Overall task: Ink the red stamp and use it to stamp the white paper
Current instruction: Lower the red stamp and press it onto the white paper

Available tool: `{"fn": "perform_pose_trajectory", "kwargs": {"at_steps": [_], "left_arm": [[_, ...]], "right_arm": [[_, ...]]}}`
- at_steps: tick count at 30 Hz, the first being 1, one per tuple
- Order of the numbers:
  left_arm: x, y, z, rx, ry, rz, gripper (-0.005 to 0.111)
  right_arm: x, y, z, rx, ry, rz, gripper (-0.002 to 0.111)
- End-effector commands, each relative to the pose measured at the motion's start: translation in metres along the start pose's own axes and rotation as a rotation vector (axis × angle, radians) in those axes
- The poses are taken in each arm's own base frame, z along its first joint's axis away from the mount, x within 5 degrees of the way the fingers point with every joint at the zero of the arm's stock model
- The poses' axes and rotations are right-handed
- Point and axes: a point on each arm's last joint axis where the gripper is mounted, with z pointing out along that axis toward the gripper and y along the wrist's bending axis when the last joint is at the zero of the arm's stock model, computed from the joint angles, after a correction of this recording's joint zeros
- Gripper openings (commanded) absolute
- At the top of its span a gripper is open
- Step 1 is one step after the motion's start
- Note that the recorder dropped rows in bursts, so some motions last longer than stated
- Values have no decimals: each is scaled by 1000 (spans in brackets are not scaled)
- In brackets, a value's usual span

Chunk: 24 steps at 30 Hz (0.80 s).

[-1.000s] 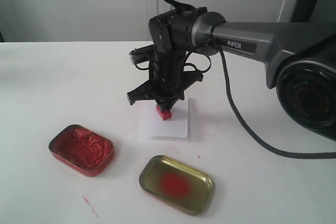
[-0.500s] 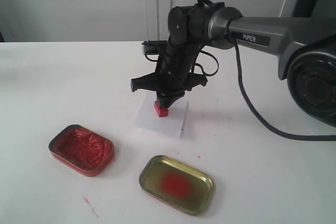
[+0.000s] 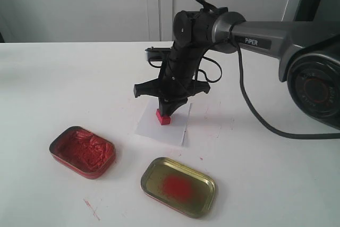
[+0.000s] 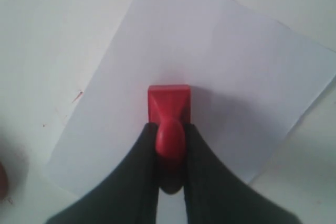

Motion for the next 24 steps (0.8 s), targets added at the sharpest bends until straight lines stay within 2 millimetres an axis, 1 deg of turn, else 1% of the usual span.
{"fn": "perform_pose_trajectory", "kwargs": {"at_steps": [1, 16, 24], "left_arm": [[4, 0, 1, 0, 12, -2, 0], [4, 0, 1, 0, 12, -2, 0], [4, 0, 1, 0, 12, -2, 0]], "right_arm": [[1, -9, 3, -6, 34, 13, 0], [3, -11, 12, -60, 68, 34, 0], [2, -15, 12, -60, 70, 39, 0]]}}
